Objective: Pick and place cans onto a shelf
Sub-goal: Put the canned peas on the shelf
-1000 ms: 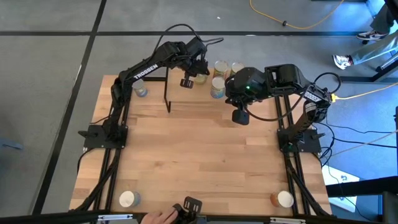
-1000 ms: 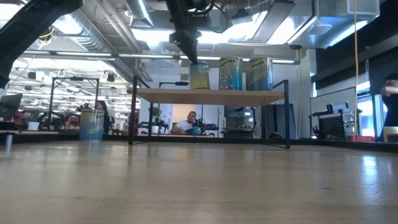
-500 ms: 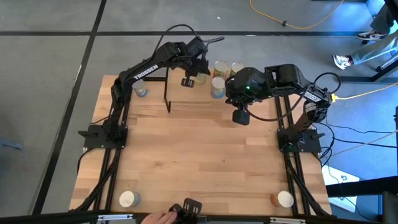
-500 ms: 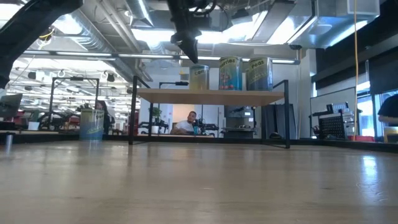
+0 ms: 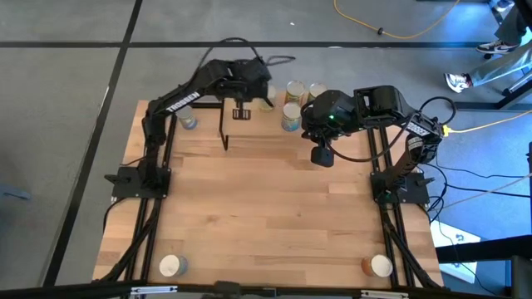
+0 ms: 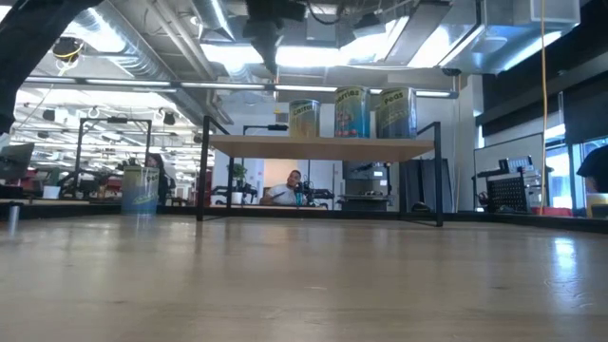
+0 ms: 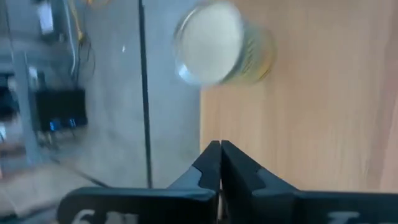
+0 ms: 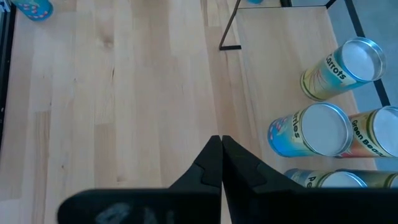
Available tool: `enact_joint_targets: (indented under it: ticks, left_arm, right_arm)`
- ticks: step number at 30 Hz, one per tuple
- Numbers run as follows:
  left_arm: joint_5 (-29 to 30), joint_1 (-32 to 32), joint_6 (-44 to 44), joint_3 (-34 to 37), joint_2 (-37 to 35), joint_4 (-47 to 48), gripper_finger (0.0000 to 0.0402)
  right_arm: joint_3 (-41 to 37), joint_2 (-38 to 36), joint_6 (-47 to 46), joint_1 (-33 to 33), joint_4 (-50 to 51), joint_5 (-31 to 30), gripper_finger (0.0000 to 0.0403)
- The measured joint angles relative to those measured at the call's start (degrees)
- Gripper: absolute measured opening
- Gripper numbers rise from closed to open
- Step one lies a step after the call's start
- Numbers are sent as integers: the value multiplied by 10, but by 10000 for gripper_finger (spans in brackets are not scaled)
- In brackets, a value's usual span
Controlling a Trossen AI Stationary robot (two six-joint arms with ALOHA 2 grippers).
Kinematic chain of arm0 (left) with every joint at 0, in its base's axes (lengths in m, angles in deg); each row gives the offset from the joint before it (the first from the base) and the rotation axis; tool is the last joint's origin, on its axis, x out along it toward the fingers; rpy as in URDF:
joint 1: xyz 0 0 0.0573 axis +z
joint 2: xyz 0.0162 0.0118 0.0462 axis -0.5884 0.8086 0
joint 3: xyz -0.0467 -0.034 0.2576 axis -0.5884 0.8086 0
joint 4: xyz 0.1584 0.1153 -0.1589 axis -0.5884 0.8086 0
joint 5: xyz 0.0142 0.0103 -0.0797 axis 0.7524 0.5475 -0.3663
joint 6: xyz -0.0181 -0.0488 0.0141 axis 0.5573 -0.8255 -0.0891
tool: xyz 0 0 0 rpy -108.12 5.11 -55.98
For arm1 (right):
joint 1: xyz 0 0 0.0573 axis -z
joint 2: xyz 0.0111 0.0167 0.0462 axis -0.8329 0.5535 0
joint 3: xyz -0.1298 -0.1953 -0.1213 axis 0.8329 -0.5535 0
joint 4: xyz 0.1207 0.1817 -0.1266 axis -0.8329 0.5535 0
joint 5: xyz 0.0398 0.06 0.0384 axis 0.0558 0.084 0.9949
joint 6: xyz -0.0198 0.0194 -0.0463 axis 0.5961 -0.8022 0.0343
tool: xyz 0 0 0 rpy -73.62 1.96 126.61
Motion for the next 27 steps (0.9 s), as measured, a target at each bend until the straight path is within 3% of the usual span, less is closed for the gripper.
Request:
enact_joint_targets:
  ticks: [9,15,24,27]
  left_arm:
    - [-1,64,-243,4,-86,68,1]
    - [-18,116,-334,33,-140,70,1]
    - [-70,203,-377,203,-211,71,0]
    - [-111,225,-374,268,-224,71,0]
  right_arm:
    - [0,0,1,0,5,0,5]
    - [0,0,20,0,5,0,5]
    - [0,0,25,0,1,-3,5]
    - [0,0,11,0,1,-47,5]
